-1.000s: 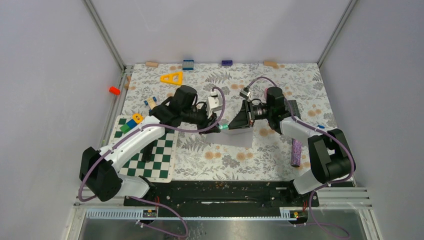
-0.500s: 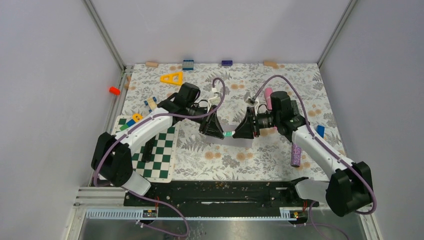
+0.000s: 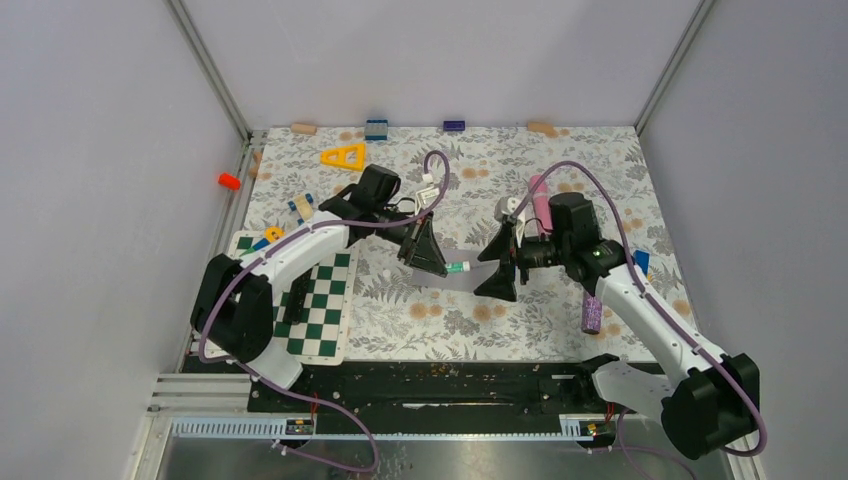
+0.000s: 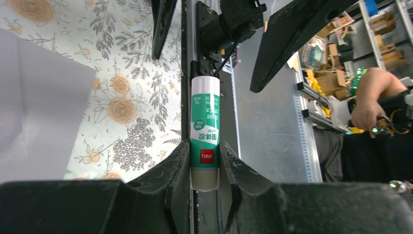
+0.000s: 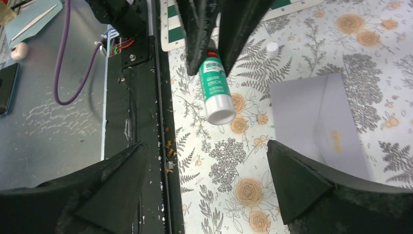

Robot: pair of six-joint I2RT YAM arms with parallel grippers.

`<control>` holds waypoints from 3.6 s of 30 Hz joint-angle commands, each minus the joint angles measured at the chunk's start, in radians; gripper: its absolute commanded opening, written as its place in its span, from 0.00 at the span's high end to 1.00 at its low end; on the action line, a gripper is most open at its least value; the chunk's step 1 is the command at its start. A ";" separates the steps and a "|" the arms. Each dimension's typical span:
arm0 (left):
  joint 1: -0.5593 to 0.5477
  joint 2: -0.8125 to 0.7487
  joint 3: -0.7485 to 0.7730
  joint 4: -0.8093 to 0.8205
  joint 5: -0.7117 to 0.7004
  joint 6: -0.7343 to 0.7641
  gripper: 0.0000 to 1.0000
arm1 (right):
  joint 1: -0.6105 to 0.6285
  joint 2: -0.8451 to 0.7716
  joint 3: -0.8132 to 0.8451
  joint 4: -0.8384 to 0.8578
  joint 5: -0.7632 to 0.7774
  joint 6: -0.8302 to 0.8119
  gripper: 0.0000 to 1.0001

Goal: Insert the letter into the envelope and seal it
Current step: Screw the solid glue.

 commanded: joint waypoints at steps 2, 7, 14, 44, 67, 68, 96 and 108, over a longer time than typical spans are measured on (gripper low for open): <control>0.010 -0.120 0.043 -0.024 -0.083 0.095 0.96 | -0.048 -0.001 0.118 -0.080 0.150 0.272 0.00; 0.015 -0.193 0.045 -0.046 -0.162 0.160 0.96 | -0.092 0.052 0.217 -0.227 0.095 0.285 0.00; -0.042 -0.276 0.026 -0.074 -0.406 0.274 0.97 | -0.100 0.308 0.282 -0.175 -0.250 0.622 0.02; -0.125 -0.270 -0.015 -0.039 -0.592 0.333 0.99 | -0.038 0.344 0.004 0.654 -0.193 1.267 0.42; -0.133 -0.257 -0.025 -0.033 -0.572 0.330 1.00 | -0.032 0.382 -0.010 0.858 -0.199 1.435 0.56; -0.134 -0.257 -0.026 -0.033 -0.573 0.330 1.00 | -0.033 0.382 -0.010 0.855 -0.199 1.434 0.57; -0.032 -0.042 0.043 -0.069 0.079 0.129 0.99 | 0.042 0.020 0.004 0.167 -0.043 0.243 0.76; -0.028 -0.152 0.012 -0.004 -0.263 0.129 1.00 | -0.013 0.089 0.164 -0.004 -0.029 0.520 0.17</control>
